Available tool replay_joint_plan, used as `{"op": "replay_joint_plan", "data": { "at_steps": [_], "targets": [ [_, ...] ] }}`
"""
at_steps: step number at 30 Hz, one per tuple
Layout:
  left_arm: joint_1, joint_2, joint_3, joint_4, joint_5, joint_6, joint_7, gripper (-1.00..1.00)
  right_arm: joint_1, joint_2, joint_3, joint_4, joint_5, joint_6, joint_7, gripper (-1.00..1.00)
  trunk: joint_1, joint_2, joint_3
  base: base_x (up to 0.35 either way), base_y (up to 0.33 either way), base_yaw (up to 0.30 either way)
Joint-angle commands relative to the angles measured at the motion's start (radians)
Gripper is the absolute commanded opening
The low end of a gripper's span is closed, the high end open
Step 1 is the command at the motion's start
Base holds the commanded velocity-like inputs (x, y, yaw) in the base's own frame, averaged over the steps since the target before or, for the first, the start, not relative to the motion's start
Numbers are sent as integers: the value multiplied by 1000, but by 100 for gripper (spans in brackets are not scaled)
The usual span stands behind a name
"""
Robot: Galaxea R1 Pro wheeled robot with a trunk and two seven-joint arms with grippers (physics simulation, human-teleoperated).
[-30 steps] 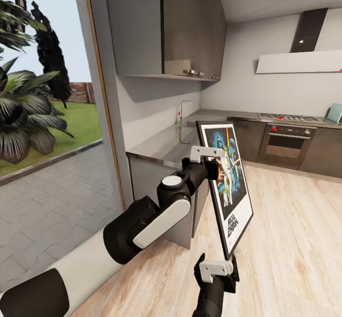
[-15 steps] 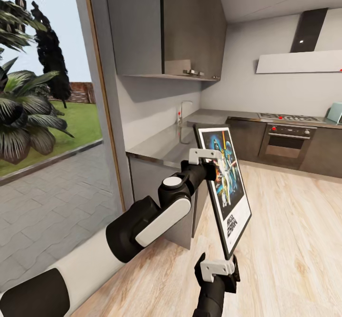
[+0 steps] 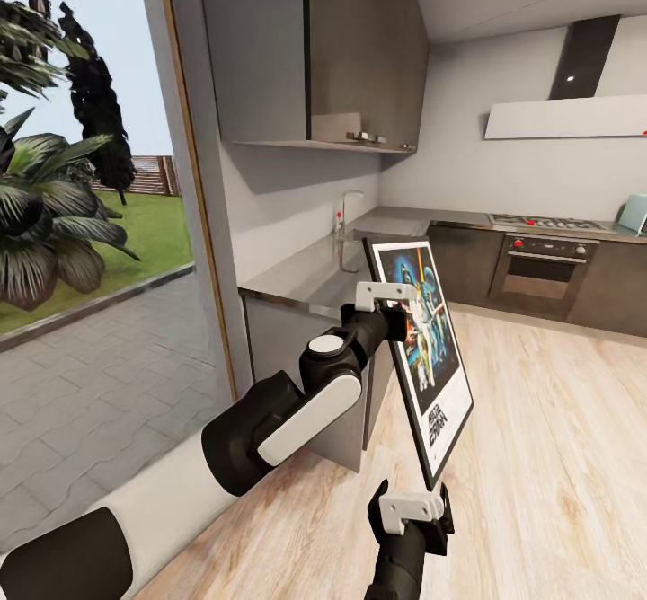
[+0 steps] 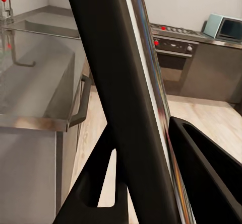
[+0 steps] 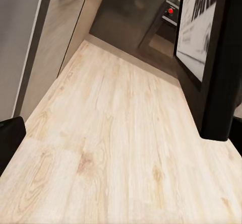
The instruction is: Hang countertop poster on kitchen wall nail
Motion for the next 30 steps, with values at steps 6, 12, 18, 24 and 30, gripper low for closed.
{"op": "replay_joint_plan", "data": {
  "at_steps": [6,12,18,24,30],
  "targets": [
    [-1,0,-1,10,3,2,9,-100,0,0,-1,-1,6,9,-1,100,0,-1,-1,0,0,0],
    [-1,0,-28,35,3,1,9,-100,0,0,-1,-2,6,10,-2,100,0,-1,-1,0,0,0],
    [-1,0,-54,72,3,-51,9,-100,-3,1,0,-2,7,11,-2,100,0,-1,-1,0,0,0],
    [-1,0,-82,84,3,-75,9,-100,-6,2,0,-17,7,13,-2,100,0,-1,-1,0,0,0],
    [-1,0,-87,87,3,-80,9,-100,-16,2,-1,-24,6,15,-2,100,0,-1,-1,0,0,0]
  ]
}}
